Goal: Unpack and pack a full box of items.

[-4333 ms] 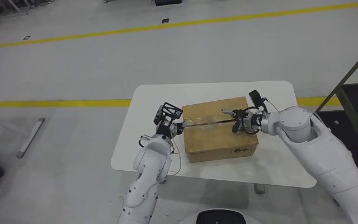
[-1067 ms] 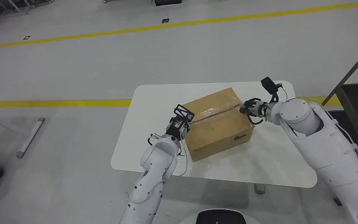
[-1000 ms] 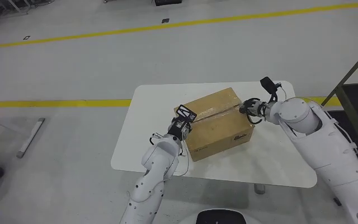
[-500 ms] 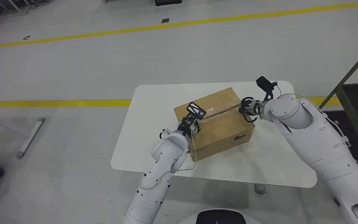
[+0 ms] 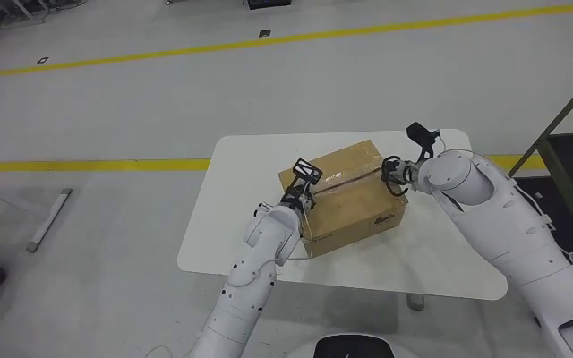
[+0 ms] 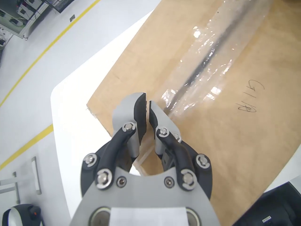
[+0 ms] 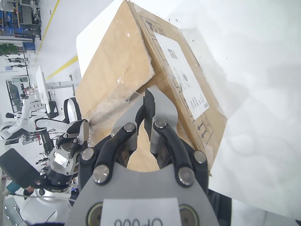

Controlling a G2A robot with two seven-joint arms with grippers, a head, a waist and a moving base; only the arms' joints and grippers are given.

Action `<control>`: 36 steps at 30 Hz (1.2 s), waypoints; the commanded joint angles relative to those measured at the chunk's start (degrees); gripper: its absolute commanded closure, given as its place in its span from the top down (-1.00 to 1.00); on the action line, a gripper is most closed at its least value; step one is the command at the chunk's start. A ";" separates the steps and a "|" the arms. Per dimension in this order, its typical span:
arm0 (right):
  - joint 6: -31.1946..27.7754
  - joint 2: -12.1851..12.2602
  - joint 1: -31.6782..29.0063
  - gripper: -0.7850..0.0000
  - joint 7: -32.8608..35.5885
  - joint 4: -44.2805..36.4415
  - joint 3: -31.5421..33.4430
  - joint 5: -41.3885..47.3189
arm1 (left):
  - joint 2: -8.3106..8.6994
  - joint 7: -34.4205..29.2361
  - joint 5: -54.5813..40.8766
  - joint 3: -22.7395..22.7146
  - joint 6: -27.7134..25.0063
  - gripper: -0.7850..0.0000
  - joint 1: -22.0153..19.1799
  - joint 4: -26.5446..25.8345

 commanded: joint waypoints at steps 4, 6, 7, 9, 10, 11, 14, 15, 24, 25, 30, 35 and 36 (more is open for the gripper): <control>0.04 -0.12 0.03 -1.00 0.06 0.04 0.04 -0.11 | -0.11 0.12 -0.46 0.32 -0.79 -1.00 0.17 -0.85; -0.06 -0.17 0.05 -1.00 0.08 0.09 0.08 -0.02 | -0.13 0.26 -0.75 0.40 -1.08 -1.00 0.42 -1.69; -0.09 -0.19 0.05 -1.00 0.08 0.13 0.09 -0.04 | -0.15 0.46 -0.89 0.48 -1.40 -1.00 0.50 -2.25; -0.09 -0.25 0.06 -1.00 0.12 0.20 -0.03 -0.27 | -0.14 0.83 -0.80 0.64 -2.02 -1.00 0.67 -2.99; -0.06 -0.27 0.11 -1.00 0.17 0.22 -0.12 -0.47 | -0.13 0.90 -0.71 0.74 -2.28 -1.00 0.76 -3.17; -0.04 -0.30 0.13 -1.00 0.20 0.25 -0.15 -0.52 | -0.14 0.92 -0.58 0.89 -2.56 -1.00 0.81 -3.18; 0.10 -0.38 0.12 -1.00 0.27 0.30 -0.26 -0.78 | -0.22 0.65 0.03 1.32 -2.47 -1.00 0.65 -1.50; 0.16 -0.40 0.13 -1.00 0.26 0.31 -0.28 -0.89 | -0.27 0.47 0.16 1.39 -2.28 -1.00 0.45 -0.83; 0.57 -0.47 0.02 -1.00 0.69 0.25 -0.06 -1.55 | -0.62 0.10 -0.21 1.45 -1.61 -1.00 -1.07 2.30; 0.66 -0.49 0.03 -1.00 0.76 0.22 -0.02 -1.55 | -0.64 0.04 -0.23 1.48 -1.58 -1.00 -1.06 2.30; 0.79 -0.60 0.47 -0.91 1.27 0.35 -0.04 -1.73 | -0.69 -0.01 -0.05 1.48 -1.63 -1.00 -1.08 2.32; 0.90 -0.52 1.02 -0.65 1.99 0.79 0.49 -2.24 | -0.76 -0.01 0.16 1.49 -1.53 -1.00 -1.12 2.65; 0.95 -0.46 1.05 -0.60 2.04 0.89 0.72 -2.41 | -0.77 0.00 0.25 1.53 -1.52 -1.00 -1.13 2.70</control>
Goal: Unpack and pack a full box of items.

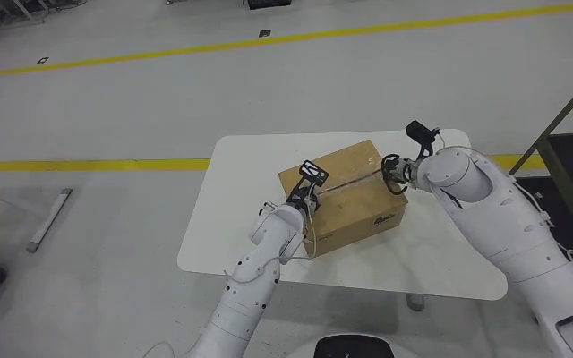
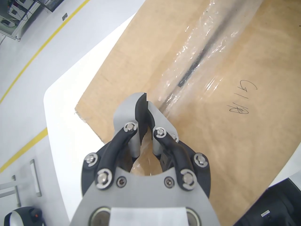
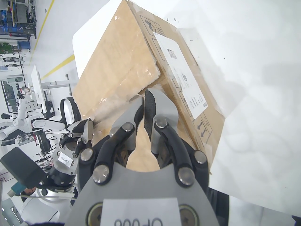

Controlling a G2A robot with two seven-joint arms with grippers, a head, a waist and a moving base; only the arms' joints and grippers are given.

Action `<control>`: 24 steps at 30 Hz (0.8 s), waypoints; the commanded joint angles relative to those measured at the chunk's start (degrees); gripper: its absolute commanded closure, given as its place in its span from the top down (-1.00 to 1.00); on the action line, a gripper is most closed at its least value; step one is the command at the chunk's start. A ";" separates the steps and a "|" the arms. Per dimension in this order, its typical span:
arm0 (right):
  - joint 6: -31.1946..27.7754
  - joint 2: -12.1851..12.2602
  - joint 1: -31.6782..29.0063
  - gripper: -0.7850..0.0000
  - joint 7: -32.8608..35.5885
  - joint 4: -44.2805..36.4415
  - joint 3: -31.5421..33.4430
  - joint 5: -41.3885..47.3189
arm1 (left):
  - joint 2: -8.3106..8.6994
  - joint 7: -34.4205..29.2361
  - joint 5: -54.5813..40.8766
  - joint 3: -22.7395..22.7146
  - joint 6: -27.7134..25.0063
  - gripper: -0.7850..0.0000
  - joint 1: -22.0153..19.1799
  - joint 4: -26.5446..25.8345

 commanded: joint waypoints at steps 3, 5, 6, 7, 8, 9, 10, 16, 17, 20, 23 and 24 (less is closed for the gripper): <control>0.26 0.26 -0.21 -0.56 0.30 0.13 1.09 -0.27 | -0.07 0.11 0.25 0.16 0.03 -1.00 0.04 0.21; 0.42 0.42 -0.52 -0.47 0.34 0.00 1.75 -0.39 | -0.10 0.18 0.24 0.21 0.00 -1.00 0.06 0.32; 0.46 0.50 -0.69 -0.38 0.33 -0.12 2.09 -0.43 | -0.12 0.17 0.23 0.23 0.02 -1.00 0.06 0.35; 0.46 0.58 -0.88 -0.34 0.42 -0.28 2.37 -0.47 | -0.15 0.18 0.24 0.26 0.05 -1.00 0.07 0.37; 0.70 0.65 -1.07 -0.32 0.38 -0.33 2.63 -0.63 | -0.17 0.17 0.33 0.35 -0.01 -1.00 0.08 0.37; 0.78 0.71 -1.24 -0.31 0.43 -0.52 2.82 -0.74 | -0.18 0.16 0.35 0.37 -0.02 -1.00 0.08 0.36; 0.88 0.79 -1.41 -0.31 0.41 -0.65 3.13 -0.76 | -0.20 0.14 0.36 0.39 0.00 -1.00 0.09 0.34; 0.93 1.23 -3.19 -0.29 -1.19 -2.79 6.47 1.15 | -0.27 0.26 0.56 0.26 0.40 1.00 0.13 -0.33; 1.00 1.31 -3.70 -0.28 -1.69 -3.25 7.23 1.76 | -0.25 0.60 0.52 0.17 0.31 1.00 0.25 -0.58; -0.14 1.43 -5.75 -0.24 -4.37 -5.63 10.11 5.03 | -0.10 1.48 0.72 -0.26 -0.13 1.00 0.82 -1.36; -2.29 1.44 -8.44 -0.45 -7.48 -8.22 12.36 8.06 | 0.13 2.18 1.14 -1.13 0.19 1.00 1.65 -2.91; -3.09 1.42 -9.36 -0.46 -8.60 -8.98 12.88 8.79 | 0.22 2.31 1.17 -1.45 0.19 1.00 2.02 -3.47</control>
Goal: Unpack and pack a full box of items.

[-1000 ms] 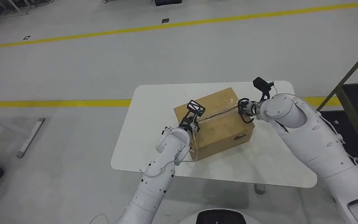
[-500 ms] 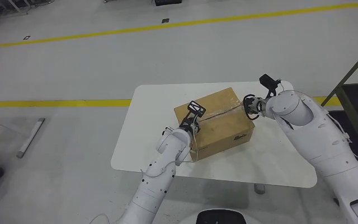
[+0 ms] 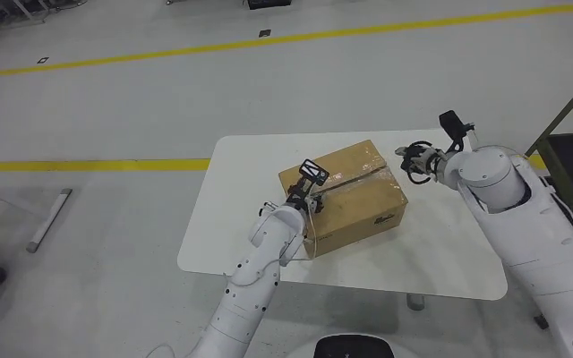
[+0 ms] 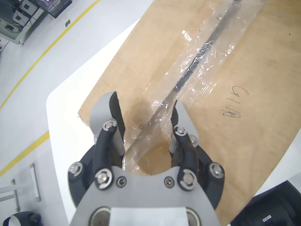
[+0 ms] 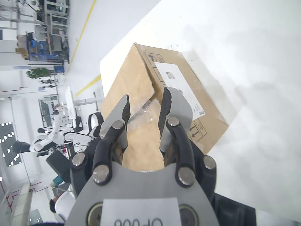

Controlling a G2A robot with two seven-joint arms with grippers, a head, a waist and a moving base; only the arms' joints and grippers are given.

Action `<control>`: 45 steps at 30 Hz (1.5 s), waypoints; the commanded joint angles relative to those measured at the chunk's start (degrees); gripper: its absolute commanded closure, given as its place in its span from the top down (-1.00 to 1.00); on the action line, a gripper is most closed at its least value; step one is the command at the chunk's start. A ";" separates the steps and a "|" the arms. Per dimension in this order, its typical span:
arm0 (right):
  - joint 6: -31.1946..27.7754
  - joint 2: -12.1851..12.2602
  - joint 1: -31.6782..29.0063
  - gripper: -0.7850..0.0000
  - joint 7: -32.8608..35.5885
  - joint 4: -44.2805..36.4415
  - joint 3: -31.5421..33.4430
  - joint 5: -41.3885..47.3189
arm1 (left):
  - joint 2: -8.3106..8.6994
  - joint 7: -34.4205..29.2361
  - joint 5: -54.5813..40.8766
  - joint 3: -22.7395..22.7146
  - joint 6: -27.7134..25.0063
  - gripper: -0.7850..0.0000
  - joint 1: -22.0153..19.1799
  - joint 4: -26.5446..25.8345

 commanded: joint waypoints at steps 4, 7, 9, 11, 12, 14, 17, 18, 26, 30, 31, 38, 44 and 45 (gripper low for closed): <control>-4.00 -0.12 -4.05 -1.00 -4.85 -3.48 2.11 3.28 | 0.51 0.24 0.31 -1.81 -0.27 1.00 1.88 -3.72; -6.02 -0.15 -6.25 -1.00 -8.09 -5.68 2.96 3.51 | 0.86 -0.04 0.66 -2.90 -0.68 1.00 3.17 -6.39; -7.23 -0.18 -7.74 -1.00 -10.14 -6.85 3.82 4.19 | 1.06 -0.13 0.66 -3.70 -0.78 1.00 4.00 -8.28; -8.84 -0.20 -9.04 -1.00 -11.37 -8.08 4.68 5.12 | 1.25 -0.34 0.54 -4.45 -0.91 1.00 4.87 -10.12; -9.89 -0.18 -9.69 -1.00 -11.56 -8.74 5.01 5.41 | 1.35 -0.35 0.58 -4.84 -1.02 1.00 5.28 -11.17; -12.66 -0.16 -11.16 -1.00 -12.39 -10.36 5.49 5.59 | 1.62 -0.22 1.10 -5.72 -1.15 1.00 6.35 -13.22; -17.05 -0.22 -13.74 -1.00 -14.23 -13.28 5.17 4.65 | 2.12 0.01 2.51 -7.39 -0.95 1.00 8.58 -16.59; -18.54 -0.26 -14.69 -1.00 -15.30 -14.24 4.86 3.85 | 2.30 0.19 3.06 -8.03 -0.74 1.00 9.54 -17.74; -22.89 -0.48 -17.57 -1.00 -18.89 -17.54 2.19 -1.49 | 3.87 4.91 11.02 -13.34 1.79 1.00 17.79 -25.37; -22.89 -0.48 -17.57 -1.00 -18.89 -17.54 2.19 -1.49 | 4.32 6.41 13.91 -15.29 3.81 1.00 20.65 -27.62; -22.89 -0.48 -17.57 -1.00 -18.89 -17.54 2.19 -1.49 | 4.39 6.75 14.64 -15.64 4.50 1.00 21.13 -28.06; -25.46 -0.91 -17.36 -1.00 -21.39 -18.41 -3.89 -14.57 | 4.57 7.43 16.63 -17.00 7.55 1.00 22.58 -29.25; -25.56 -2.84 -12.43 -1.00 -25.14 -15.75 -16.61 -31.54 | 4.63 7.19 17.47 -17.42 7.83 1.00 22.24 -29.08; -25.20 -3.32 -11.41 -1.00 -25.70 -14.82 -18.54 -33.02 | 4.63 7.19 17.47 -17.42 7.83 1.00 22.24 -29.08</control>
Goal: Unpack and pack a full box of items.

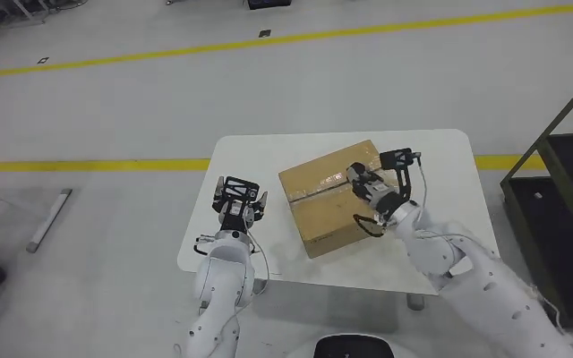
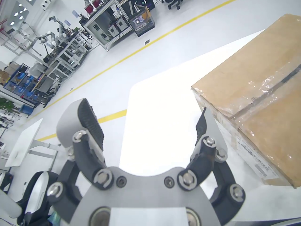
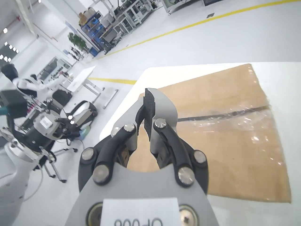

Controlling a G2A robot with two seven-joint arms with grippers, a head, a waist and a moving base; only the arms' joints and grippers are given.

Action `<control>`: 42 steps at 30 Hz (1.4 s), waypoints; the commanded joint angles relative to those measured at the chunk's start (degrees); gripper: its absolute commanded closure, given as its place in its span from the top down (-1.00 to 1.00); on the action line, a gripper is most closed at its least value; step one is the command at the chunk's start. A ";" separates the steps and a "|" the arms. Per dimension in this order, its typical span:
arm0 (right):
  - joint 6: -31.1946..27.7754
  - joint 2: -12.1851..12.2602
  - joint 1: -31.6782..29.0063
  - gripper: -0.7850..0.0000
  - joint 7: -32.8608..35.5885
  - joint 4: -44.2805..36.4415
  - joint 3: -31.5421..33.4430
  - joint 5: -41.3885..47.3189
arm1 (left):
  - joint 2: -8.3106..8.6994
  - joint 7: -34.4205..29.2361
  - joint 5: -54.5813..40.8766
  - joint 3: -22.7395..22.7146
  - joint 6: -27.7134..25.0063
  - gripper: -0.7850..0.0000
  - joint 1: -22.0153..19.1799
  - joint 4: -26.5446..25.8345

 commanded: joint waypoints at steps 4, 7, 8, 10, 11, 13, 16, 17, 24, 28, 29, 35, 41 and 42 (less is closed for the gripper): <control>2.23 -2.35 5.25 -1.00 -1.06 4.62 -9.46 -10.18 | 0.00 0.01 -0.03 0.01 -0.01 1.00 0.01 -0.01; 4.67 -3.67 7.55 -1.00 -0.17 7.79 -12.23 -12.03 | 0.00 0.01 -0.03 0.01 -0.01 1.00 0.01 -0.01; 5.57 -4.10 8.11 -1.00 0.11 8.75 -12.52 -11.20 | 0.00 0.01 -0.03 0.01 -0.01 1.00 0.01 -0.01; 7.31 -4.72 9.28 -1.00 0.60 10.79 -12.99 -11.72 | 0.00 0.01 -0.03 0.01 -0.01 1.00 0.01 -0.01; 7.98 -4.97 9.77 -1.00 0.82 11.62 -13.31 -12.62 | 0.00 0.01 -0.03 0.01 -0.01 1.00 0.01 -0.01; 8.56 -5.39 10.40 -1.00 1.54 13.08 -13.72 -13.51 | 0.00 0.01 -0.03 0.01 -0.01 1.00 0.01 -0.01; 9.35 -5.88 10.65 -1.00 2.75 14.79 -13.82 -13.94 | 0.00 0.01 -0.03 0.01 -0.01 1.00 0.01 -0.01; 9.74 -5.97 10.59 -1.00 2.85 15.32 -13.75 -14.46 | 0.00 0.01 -0.03 0.01 -0.01 1.00 0.01 -0.01; 10.53 -6.25 9.54 -1.00 3.83 17.25 -12.23 -16.67 | 0.00 0.01 -0.03 0.01 -0.01 1.00 0.01 -0.01; 10.30 -6.29 9.19 -1.00 4.50 18.23 -10.71 -17.13 | 0.00 0.01 -0.03 0.01 -0.01 1.00 0.01 -0.01; 10.34 -6.28 9.08 -1.00 4.53 18.43 -10.19 -17.14 | 0.00 0.01 -0.03 0.01 -0.01 1.00 0.01 -0.01; 10.61 -6.02 7.99 -1.00 5.02 18.12 -6.88 -17.59 | 0.00 0.01 -0.03 0.01 -0.01 1.00 0.01 -0.01; 11.36 -5.47 6.47 -1.00 5.84 17.34 -2.65 -18.10 | 0.00 0.01 -0.03 0.01 -0.01 1.00 0.01 -0.01; 11.38 -5.35 6.09 -1.00 5.70 16.96 -1.77 -18.04 | 0.00 0.01 -0.03 0.01 -0.01 1.00 0.01 -0.01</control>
